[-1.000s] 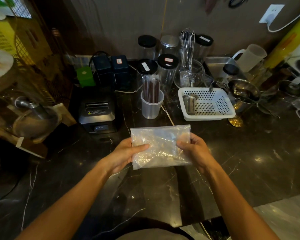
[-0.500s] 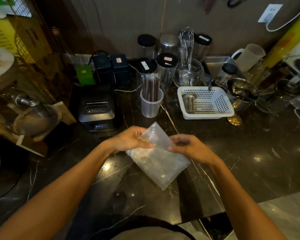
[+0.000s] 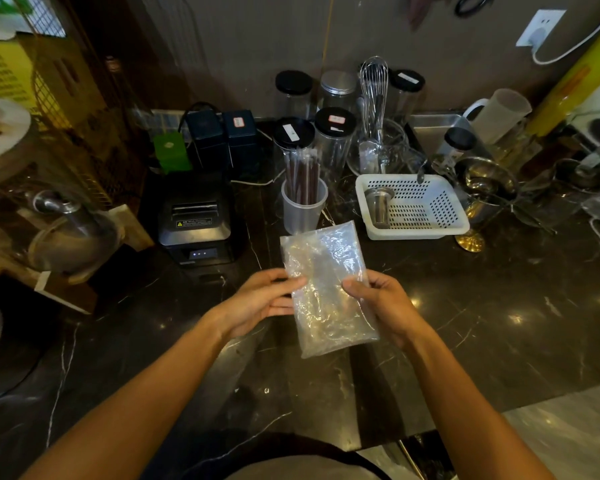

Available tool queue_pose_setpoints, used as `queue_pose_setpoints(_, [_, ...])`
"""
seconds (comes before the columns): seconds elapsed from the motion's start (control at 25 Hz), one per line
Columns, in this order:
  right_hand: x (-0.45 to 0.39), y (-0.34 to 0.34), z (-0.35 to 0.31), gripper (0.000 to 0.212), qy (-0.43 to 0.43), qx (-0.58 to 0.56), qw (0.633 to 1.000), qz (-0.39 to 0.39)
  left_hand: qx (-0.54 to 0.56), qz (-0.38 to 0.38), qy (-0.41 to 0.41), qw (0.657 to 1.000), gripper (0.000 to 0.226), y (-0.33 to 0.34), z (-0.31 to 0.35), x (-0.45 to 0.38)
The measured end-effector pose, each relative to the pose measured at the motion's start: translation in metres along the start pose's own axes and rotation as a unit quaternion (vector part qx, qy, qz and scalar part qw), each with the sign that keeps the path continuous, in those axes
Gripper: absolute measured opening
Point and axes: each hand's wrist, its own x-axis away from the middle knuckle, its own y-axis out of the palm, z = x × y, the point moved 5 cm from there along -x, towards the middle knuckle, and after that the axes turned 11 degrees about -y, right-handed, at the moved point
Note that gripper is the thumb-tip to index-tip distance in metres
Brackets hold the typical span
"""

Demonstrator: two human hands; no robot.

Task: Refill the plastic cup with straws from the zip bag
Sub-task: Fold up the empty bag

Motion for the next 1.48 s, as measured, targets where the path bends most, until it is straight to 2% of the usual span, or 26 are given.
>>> queue_pose_setpoints(0.2, [0.003,0.001,0.008,0.033,0.026,0.011,1.0,0.001,-0.002,0.066,0.004,0.998,0.036,0.003,-0.009,-0.006])
queue_pose_setpoints(0.48, [0.002,-0.006,0.011,0.023,0.006,0.048,0.999,0.013,0.001,0.075,0.054,0.996,0.034,0.004,-0.003,-0.003])
queue_pose_setpoints(0.56, [0.003,-0.007,0.01,0.024,0.008,0.045,0.999,0.014,0.009,0.057,0.056,0.997,0.037,0.007,-0.002,-0.002])
queue_pose_setpoints(0.76, [0.007,-0.018,0.009,0.02,0.019,-0.004,0.999,0.026,-0.014,-0.052,0.022,0.998,0.045,0.019,0.0,0.002])
queue_pose_setpoints(0.96, [0.015,-0.024,0.009,0.025,0.002,-0.104,0.994,0.032,0.026,-0.051,0.009,0.998,0.04,0.022,0.002,-0.002])
queue_pose_setpoints(1.04, [0.018,-0.03,0.011,0.023,0.001,-0.111,0.993,0.04,0.037,-0.046,0.013,0.998,0.028,0.028,0.004,-0.005])
queue_pose_setpoints(1.12, [0.02,-0.038,0.014,0.035,-0.001,-0.108,0.993,0.047,0.024,-0.047,0.016,0.998,0.015,0.036,0.004,-0.008])
queue_pose_setpoints(1.2, [0.025,-0.045,0.013,0.04,-0.011,-0.102,0.994,0.042,0.006,-0.037,0.015,0.999,0.022,0.043,0.004,-0.013])
queue_pose_setpoints(1.32, [0.036,-0.057,0.007,0.034,-0.02,-0.138,0.989,0.048,-0.023,-0.011,0.016,1.0,0.039,0.053,0.004,-0.02])
queue_pose_setpoints(1.4, [0.041,-0.067,0.006,0.034,-0.006,-0.167,0.985,0.049,-0.062,0.006,0.028,0.998,0.038,0.06,0.005,-0.025])
queue_pose_setpoints(1.48, [0.043,-0.075,0.008,0.037,0.023,-0.142,0.989,0.036,-0.089,0.02,0.035,0.995,0.038,0.066,0.006,-0.031])
